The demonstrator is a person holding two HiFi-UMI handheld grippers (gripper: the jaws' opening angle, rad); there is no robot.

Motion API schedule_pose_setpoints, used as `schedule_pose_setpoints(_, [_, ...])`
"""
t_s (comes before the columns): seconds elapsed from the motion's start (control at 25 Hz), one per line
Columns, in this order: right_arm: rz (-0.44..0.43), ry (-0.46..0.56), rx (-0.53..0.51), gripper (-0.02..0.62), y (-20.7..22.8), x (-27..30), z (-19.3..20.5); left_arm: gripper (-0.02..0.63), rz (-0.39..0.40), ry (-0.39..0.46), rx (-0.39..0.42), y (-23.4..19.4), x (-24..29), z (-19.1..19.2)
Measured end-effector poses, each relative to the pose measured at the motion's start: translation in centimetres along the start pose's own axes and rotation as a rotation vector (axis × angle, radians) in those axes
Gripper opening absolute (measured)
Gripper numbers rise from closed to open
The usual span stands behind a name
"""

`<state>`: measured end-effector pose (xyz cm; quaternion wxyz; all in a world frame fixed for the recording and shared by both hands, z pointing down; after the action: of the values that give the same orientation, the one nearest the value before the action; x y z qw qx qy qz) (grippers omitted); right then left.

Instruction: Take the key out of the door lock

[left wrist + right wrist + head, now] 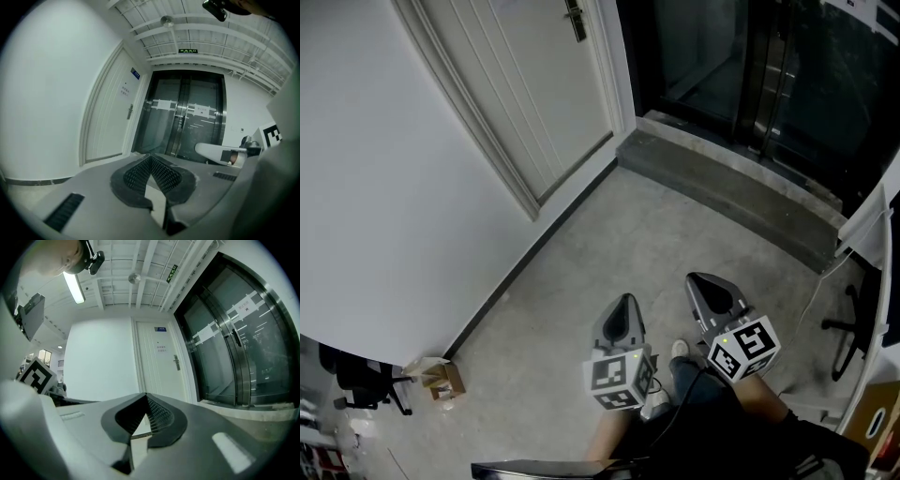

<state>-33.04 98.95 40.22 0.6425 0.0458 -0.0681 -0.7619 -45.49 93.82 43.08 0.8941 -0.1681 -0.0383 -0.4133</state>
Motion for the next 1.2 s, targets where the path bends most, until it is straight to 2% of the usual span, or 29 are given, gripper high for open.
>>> schedule_pose_setpoints(0.2, [-0.02, -0.008, -0.002, 0.0, 4.0, 5.1, -0.1, 0.0, -0.008, -0.012, -0.018, -0.6, 6.0, -0.9])
schedule_pose_setpoints(0.68, [-0.084, -0.015, -0.039, 0.0, 15.8, 18.1, -4.4, 0.0, -0.06, 0.072, -0.026, -1.8, 22.3, -7.4])
schedule_pose_setpoints(0.84, [-0.091, -0.016, -0.029, 0.0, 18.1, 20.7, -4.5, 0.0, -0.067, 0.067, -0.05, -2.2, 25.8, -8.1])
schedule_pose_setpoints(1.2, [-0.07, -0.012, -0.024, 0.0, 23.4, 29.1, -4.6, 0.0, -0.06, 0.063, -0.035, -5.3, 35.4, -10.2])
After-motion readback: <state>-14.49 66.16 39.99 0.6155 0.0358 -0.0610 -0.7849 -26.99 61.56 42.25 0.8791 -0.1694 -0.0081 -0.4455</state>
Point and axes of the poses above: the fingertips, and each gripper's own axes: x forward along the fingers, y to its right, z out of its underside, the point moved 2 cm from there along -x, backward along the fingers, and after that the axes turned 2 degrees about -z, right-handed, at the moved point
